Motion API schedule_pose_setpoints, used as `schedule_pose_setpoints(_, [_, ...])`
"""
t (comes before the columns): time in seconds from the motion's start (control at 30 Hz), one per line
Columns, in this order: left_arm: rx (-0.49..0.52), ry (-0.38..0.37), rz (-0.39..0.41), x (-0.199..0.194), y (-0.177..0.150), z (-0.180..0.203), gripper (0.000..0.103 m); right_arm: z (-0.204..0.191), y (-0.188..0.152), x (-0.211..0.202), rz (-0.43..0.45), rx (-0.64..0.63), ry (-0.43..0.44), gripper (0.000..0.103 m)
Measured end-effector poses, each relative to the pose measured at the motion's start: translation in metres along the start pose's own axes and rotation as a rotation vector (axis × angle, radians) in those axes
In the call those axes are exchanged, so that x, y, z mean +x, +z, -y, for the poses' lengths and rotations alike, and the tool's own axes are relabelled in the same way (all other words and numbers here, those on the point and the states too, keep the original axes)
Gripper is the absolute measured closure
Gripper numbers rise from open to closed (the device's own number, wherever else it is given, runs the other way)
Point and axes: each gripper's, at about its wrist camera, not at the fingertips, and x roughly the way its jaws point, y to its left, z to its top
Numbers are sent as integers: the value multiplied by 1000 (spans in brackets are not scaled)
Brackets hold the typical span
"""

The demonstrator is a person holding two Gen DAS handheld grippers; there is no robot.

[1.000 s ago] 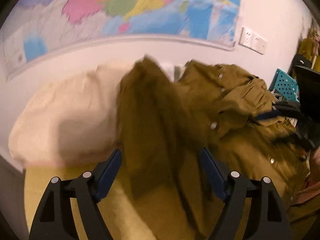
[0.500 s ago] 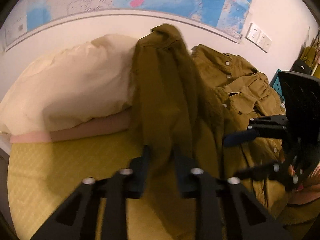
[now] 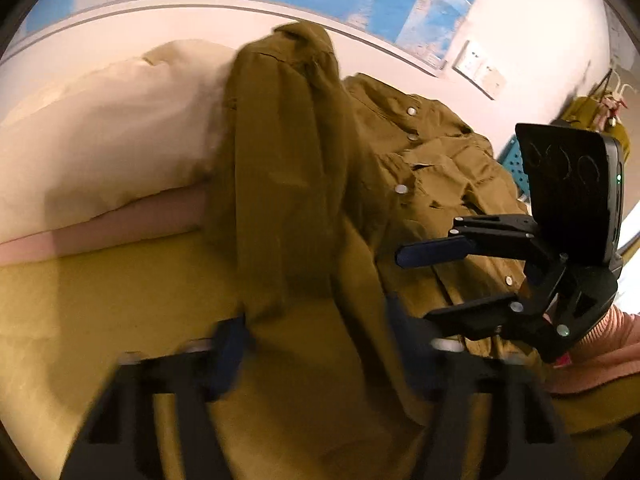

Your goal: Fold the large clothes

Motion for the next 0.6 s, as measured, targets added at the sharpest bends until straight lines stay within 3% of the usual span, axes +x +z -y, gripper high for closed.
schedule_pose_setpoints(0.03, [-10,12,-7,3,1,-2,90,1,0,-1,3,8,14,43])
schedule_pose_setpoints(0.07, [-31,19,-7,3,3,-6,99,2,-1,-1,5,26,20,43])
schedule_pose_setpoints(0.3, [-154,24,176,-68,-7,-40,101,-4,-2,4,4,18,39,44])
schedule_pose_setpoints(0.37, [-170,23,178,-75,-7,-43,101,-6,4,9,5,18,45,43])
schedule_pose_setpoints(0.43, [-166,22,168,-72,-7,-39,101,-6,16,23,9,38,53,32])
schedule_pose_setpoints(0.5, [-154,10,160,-68,-6,-34,101,-4,26,39,13,46,48,31])
schedule_pose_setpoints(0.57, [-131,5,158,-68,-3,-27,101,-1,33,56,7,76,81,38])
schedule_pose_setpoints(0.6, [-125,-3,155,-69,-2,-24,101,-1,34,60,-2,80,105,66])
